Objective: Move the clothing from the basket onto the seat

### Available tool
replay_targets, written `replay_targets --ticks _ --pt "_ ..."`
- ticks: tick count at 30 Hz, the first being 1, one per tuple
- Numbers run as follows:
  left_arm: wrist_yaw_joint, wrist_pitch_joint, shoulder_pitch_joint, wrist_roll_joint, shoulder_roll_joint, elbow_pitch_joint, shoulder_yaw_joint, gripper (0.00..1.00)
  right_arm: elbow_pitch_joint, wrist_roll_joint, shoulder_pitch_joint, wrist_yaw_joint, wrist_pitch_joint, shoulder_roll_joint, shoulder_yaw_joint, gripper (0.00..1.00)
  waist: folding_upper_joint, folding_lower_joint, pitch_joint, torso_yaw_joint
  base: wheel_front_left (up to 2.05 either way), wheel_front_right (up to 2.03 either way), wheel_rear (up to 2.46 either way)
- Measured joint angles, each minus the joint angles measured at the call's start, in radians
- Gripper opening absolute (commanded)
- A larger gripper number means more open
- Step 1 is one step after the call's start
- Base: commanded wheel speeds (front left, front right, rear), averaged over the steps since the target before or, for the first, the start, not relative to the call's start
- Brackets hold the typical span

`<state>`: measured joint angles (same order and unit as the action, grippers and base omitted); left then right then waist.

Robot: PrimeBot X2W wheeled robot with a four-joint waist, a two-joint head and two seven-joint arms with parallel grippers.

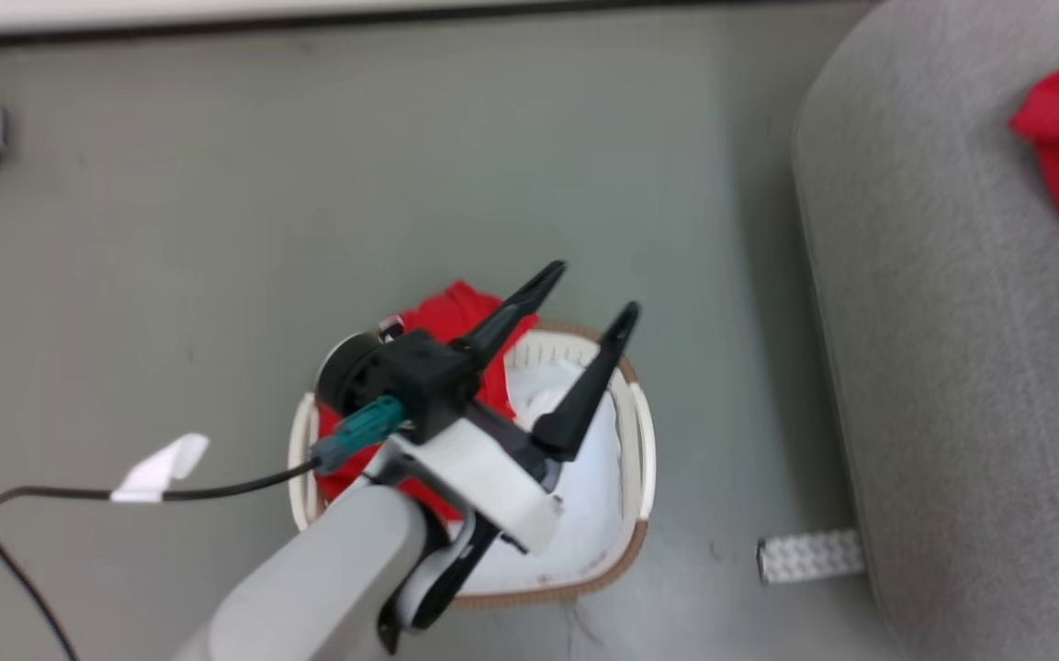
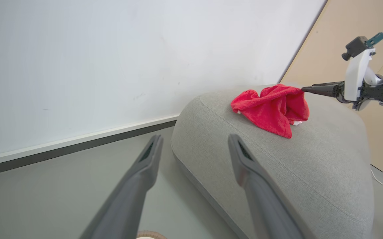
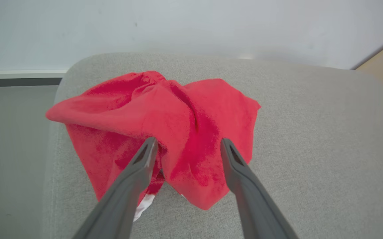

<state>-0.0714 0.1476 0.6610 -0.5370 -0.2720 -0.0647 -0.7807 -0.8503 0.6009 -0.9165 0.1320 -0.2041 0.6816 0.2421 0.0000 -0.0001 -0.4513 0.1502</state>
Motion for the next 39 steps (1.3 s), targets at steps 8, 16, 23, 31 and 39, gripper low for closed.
replay_targets --ticks 8,16,23,31,39 --pt "-0.057 0.056 -0.121 -0.088 -0.067 0.009 0.108 1.0 0.291 0.107 0.147 0.0 0.073 0.09 0.052 1.0 0.0 -0.0003 0.192 -0.021 0.0 0.0 0.0" --pt "-0.119 0.094 -0.276 -0.136 -0.157 0.017 0.23 1.0 0.537 0.119 0.404 0.0 0.194 -0.038 -0.056 1.0 0.0 -0.0004 0.343 -0.06 0.0 0.0 0.0" --pt "-0.158 0.114 -0.409 -0.106 -0.179 0.034 0.294 1.0 0.73 0.042 0.673 0.0 0.307 -0.244 -0.14 1.0 0.0 -0.0003 0.399 -0.1 0.0 0.0 0.0" --pt "-0.139 0.116 -0.551 0.045 -0.071 0.098 0.476 1.0 0.814 -0.103 0.885 0.0 0.418 -0.454 -0.179 1.0 0.0001 -0.0001 0.409 -0.117 0.0 0.0 0.0" --pt "-0.041 0.116 -0.641 0.16 0.051 0.037 0.587 1.0 0.774 -0.206 0.898 0.0 0.445 -0.55 -0.115 1.0 0.0 0.0 0.42 -0.112 0.0 0.0 0.0"
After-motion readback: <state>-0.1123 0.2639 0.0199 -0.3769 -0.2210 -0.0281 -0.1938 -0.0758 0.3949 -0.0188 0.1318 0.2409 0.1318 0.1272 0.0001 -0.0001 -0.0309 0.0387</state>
